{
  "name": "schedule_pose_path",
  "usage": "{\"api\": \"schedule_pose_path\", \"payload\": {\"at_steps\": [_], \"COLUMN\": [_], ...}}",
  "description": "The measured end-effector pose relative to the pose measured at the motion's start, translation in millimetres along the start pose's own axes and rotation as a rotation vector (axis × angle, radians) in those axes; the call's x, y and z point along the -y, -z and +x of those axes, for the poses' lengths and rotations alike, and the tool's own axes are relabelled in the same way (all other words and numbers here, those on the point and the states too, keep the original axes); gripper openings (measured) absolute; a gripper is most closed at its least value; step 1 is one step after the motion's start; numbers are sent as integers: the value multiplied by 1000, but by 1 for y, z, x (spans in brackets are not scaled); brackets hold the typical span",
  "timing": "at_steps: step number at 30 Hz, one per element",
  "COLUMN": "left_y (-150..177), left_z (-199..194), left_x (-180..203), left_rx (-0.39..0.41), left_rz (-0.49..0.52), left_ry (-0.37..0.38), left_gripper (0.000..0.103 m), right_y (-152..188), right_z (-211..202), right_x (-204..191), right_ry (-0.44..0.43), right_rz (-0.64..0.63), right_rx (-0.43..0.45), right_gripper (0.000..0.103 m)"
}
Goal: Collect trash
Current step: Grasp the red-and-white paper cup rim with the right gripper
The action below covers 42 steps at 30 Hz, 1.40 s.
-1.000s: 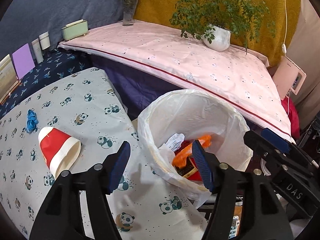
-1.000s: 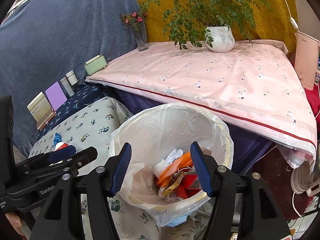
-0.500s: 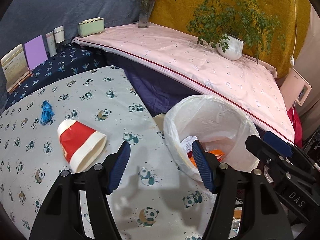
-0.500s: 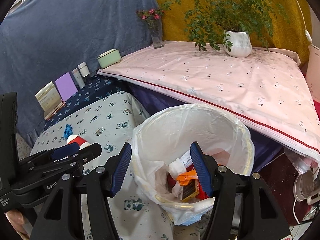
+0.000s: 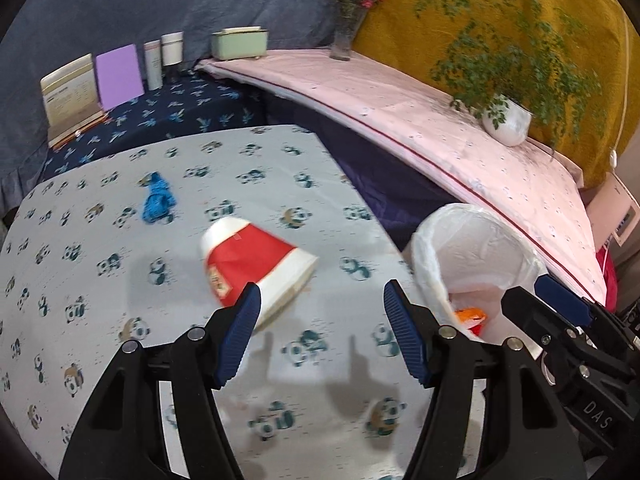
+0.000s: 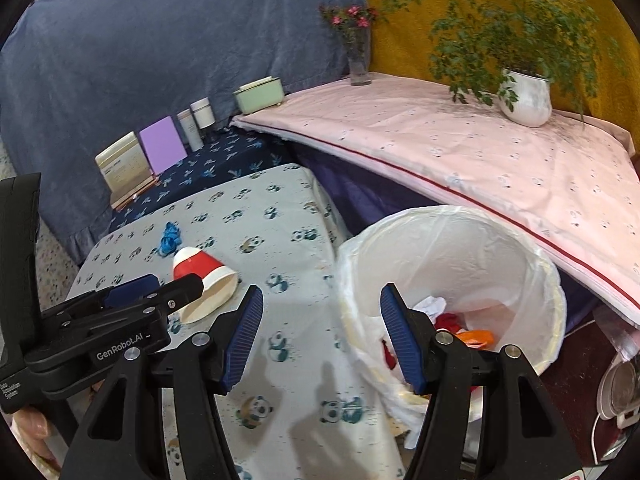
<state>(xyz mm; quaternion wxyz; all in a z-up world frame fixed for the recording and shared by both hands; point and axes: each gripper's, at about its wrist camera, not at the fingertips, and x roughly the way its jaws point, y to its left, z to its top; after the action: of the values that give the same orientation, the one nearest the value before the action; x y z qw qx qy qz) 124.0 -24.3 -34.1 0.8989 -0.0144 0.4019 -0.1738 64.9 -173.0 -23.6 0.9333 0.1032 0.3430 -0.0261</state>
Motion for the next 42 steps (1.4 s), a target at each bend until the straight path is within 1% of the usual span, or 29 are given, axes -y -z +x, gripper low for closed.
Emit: {"api": "schedule_pose_path", "payload": {"at_steps": [12, 21, 29, 42], "left_y": [13, 20, 23, 19], "left_z": [-6, -7, -1, 21], "left_x": [-90, -129, -155, -180], "left_rx": [-5, -10, -24, -52], "left_rz": [-132, -178, -209, -241], "left_ry": [-118, -178, -208, -227], "left_gripper": [61, 61, 61, 62], "right_y": [13, 18, 21, 21], "right_z": [42, 74, 95, 126], "right_x": [-72, -112, -131, -133], "right_ry": [-104, -155, -172, -209], "right_rz": [-80, -117, -137, -101], "right_rx": [-93, -157, -192, -239], "right_gripper": [59, 59, 58, 44]}}
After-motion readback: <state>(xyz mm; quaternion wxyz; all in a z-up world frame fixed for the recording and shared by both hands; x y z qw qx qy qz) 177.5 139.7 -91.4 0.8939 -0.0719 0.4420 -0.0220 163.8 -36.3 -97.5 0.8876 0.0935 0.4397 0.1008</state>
